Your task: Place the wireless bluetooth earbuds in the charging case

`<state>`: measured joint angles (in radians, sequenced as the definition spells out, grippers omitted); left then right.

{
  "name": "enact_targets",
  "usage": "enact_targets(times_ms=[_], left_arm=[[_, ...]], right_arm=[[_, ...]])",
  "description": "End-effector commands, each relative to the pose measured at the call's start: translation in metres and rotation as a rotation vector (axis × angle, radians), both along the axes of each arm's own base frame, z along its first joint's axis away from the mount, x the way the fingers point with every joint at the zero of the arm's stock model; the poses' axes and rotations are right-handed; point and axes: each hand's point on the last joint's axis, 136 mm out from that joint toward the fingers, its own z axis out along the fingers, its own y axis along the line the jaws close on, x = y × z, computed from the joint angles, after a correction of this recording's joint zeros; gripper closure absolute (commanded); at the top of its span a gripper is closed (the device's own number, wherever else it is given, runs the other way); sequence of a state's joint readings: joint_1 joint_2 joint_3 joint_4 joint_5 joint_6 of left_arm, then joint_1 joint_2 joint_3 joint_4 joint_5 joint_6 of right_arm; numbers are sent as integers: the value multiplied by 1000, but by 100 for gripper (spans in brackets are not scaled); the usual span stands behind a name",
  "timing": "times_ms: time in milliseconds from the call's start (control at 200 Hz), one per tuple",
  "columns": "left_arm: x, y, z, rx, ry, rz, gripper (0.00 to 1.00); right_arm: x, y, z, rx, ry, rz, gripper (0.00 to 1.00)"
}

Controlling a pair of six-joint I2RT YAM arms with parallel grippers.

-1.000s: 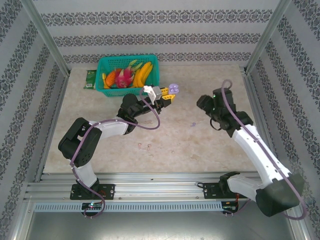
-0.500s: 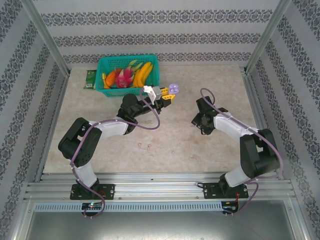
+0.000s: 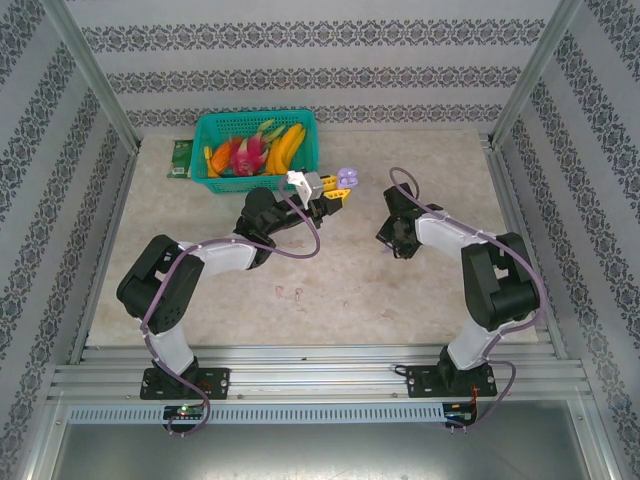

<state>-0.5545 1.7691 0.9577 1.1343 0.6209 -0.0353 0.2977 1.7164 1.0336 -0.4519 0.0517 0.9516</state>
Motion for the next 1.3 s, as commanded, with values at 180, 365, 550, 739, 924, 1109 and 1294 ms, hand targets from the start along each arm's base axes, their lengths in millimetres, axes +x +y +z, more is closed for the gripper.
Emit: enact_targets(times_ms=[180, 365, 550, 739, 924, 1109, 1294], left_arm=[[0, 1, 13, -32, -31, -7, 100], [0, 1, 14, -36, -29, -9, 100], [0, 2, 15, -44, -25, -10, 100], [-2, 3, 16, -50, -23, -11, 100], [-2, 2, 16, -50, -19, -14, 100], [-1, 2, 16, -52, -16, -14, 100], [-1, 1, 15, -52, -15, -15, 100]], right_arm=[[6, 16, -11, -54, 48, 95, 53], [2, 22, -21, -71, 78, 127, 56], [1, 27, -23, -92, 83, 176, 61], [4, 34, -21, -133, 83, 262, 64], [9, 45, -21, -177, 88, 378, 66], [10, 50, -25, -195, 93, 454, 66], [8, 48, -26, -192, 102, 430, 61]])
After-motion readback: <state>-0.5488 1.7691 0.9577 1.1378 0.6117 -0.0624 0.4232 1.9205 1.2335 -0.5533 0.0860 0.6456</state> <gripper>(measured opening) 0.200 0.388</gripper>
